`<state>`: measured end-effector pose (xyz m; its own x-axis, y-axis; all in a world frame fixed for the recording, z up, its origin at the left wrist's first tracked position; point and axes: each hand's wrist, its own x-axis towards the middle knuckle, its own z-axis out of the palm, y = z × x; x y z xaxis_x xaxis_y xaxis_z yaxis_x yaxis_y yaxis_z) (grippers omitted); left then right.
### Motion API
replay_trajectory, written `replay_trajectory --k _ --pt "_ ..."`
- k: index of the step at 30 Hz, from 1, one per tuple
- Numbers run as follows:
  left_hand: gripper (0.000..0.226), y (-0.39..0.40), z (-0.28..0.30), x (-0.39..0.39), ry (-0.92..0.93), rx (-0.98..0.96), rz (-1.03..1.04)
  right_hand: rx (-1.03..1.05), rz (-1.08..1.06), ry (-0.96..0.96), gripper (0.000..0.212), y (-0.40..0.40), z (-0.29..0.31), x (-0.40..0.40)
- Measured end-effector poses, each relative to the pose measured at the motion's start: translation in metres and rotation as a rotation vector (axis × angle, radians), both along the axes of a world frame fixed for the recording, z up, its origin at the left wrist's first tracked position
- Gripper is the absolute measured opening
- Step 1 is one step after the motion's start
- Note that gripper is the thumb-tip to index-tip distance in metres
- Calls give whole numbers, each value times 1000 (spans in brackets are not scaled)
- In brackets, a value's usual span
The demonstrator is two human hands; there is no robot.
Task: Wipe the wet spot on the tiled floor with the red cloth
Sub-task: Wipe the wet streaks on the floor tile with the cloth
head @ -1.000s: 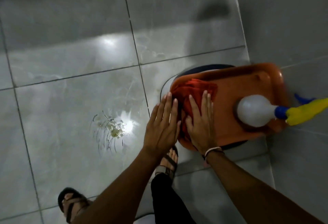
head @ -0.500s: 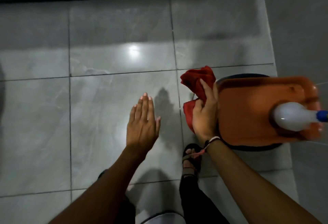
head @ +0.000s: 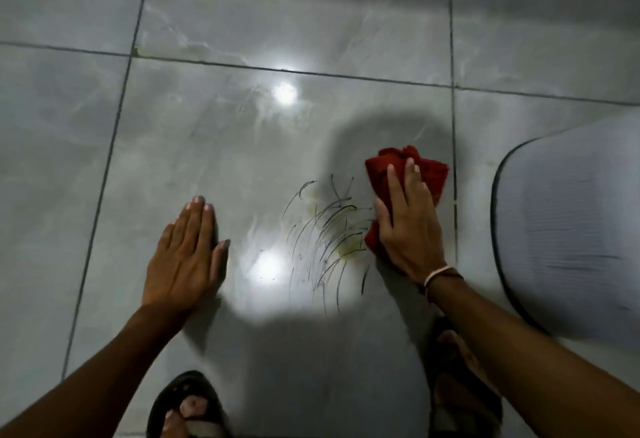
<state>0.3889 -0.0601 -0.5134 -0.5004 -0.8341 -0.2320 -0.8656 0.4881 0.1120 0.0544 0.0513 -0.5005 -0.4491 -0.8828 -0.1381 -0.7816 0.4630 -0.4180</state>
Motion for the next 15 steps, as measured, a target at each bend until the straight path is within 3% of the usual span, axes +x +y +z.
replay_trajectory --k 8,11,15 --pt "65 -4 -41 28 202 -121 -44 -82 -141 -12 52 -60 -27 3" --pt "63 -4 -38 26 218 -138 -53 -68 13 -4 53 -103 -23 11" --pt "63 -3 -38 24 232 -135 -63 -52 391 98 55 -120 -22 48"
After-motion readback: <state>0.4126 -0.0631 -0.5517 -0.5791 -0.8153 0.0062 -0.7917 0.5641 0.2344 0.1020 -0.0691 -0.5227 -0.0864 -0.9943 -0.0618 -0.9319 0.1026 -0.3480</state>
